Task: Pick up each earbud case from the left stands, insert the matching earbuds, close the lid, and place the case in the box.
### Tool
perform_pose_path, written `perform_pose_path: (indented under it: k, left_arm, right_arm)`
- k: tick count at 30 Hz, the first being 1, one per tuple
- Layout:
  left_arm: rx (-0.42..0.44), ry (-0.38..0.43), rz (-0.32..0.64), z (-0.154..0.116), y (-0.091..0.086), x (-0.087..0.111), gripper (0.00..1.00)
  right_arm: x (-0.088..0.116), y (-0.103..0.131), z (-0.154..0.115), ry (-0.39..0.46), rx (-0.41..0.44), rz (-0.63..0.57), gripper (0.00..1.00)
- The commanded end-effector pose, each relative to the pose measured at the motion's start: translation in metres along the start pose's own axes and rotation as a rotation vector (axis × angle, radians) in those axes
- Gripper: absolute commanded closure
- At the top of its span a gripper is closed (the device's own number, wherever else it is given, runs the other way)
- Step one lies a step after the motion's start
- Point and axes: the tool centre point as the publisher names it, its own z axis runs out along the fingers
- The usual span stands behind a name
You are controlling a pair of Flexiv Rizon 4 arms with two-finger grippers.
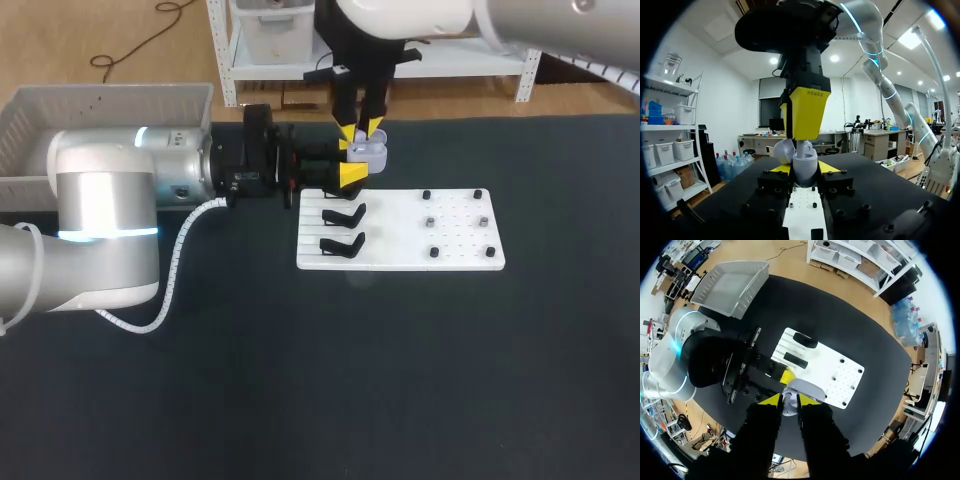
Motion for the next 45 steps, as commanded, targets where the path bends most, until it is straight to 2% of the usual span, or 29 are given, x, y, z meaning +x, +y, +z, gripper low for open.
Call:
perform_pose_path:
  k: [1, 29, 31, 32, 33, 34, 42, 45]
  left_arm:
    - [-0.006, -0.001, 0.003, 0.0, -0.001, 0.001, 1.0]
    - [-0.006, -0.001, 0.003, 0.0, -0.001, 0.001, 1.0]
    - [-0.006, -0.001, 0.003, 0.0, -0.001, 0.001, 1.0]
    - [-0.006, -0.001, 0.003, 0.0, -0.001, 0.001, 1.0]
    - [-0.006, -0.001, 0.003, 0.0, -0.001, 0.001, 1.0]
    - [-0.006, -0.001, 0.003, 0.0, -0.001, 0.001, 1.0]
    - [-0.006, -0.001, 0.003, 0.0, -0.001, 0.001, 1.0]
    - [-0.006, -0.001, 0.003, 0.0, -0.001, 0.001, 1.0]
  right_arm:
    - [0.0, -0.001, 0.001, -0.001, -0.002, 0.001, 1.0]
    - [0.005, 0.0, 0.011, -0.03, -0.005, -0.058, 1.0]
    - [0.004, 0.001, 0.01, -0.036, -0.004, -0.06, 0.61]
    - [0.004, 0.001, 0.009, -0.038, -0.004, -0.062, 0.48]
    - [0.005, 0.001, 0.007, -0.041, -0.003, -0.062, 0.15]
    - [0.005, 0.001, 0.005, -0.045, -0.001, -0.063, 0.0]
    - [0.014, 0.004, -0.022, -0.079, -0.008, -0.076, 0.0]
    - [0.01, -0.003, -0.028, -0.104, -0.029, -0.032, 0.0]
